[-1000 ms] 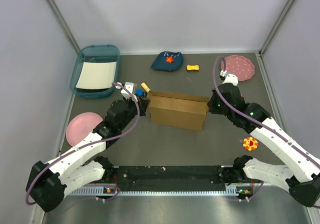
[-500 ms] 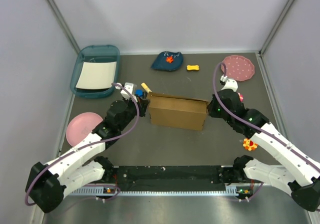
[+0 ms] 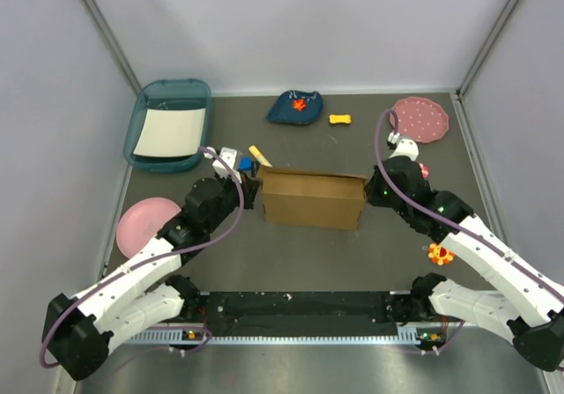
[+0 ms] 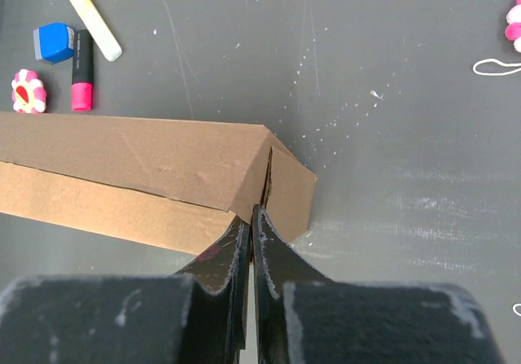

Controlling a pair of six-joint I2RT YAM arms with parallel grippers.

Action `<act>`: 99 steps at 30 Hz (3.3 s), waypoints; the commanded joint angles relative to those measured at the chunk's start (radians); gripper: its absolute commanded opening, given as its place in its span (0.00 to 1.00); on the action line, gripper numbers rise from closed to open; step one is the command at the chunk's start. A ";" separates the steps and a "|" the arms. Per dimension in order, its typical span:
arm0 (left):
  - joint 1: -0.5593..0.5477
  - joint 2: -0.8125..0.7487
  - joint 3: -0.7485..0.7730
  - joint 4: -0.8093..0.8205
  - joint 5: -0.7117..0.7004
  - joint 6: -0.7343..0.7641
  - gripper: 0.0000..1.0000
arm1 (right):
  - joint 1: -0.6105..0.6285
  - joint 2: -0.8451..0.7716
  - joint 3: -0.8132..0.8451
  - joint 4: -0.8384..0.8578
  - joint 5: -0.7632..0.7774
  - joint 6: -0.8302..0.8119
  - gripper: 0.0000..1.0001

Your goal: Fold the paper box

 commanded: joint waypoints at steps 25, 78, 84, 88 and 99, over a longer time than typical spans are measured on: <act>-0.117 0.028 -0.007 0.042 -0.067 -0.054 0.00 | 0.013 0.045 0.014 -0.073 -0.029 0.013 0.00; -0.256 -0.069 -0.057 -0.010 -0.397 0.061 0.22 | 0.026 0.036 -0.001 -0.064 -0.018 0.016 0.00; -0.256 -0.055 0.015 -0.030 -0.391 0.078 0.38 | 0.026 0.035 0.000 -0.065 -0.018 0.016 0.00; -0.255 -0.052 0.058 -0.036 -0.399 0.092 0.50 | 0.026 0.035 0.002 -0.064 -0.018 0.015 0.00; -0.247 -0.026 0.112 -0.053 -0.414 0.147 0.42 | 0.026 0.036 0.007 -0.064 -0.020 0.011 0.00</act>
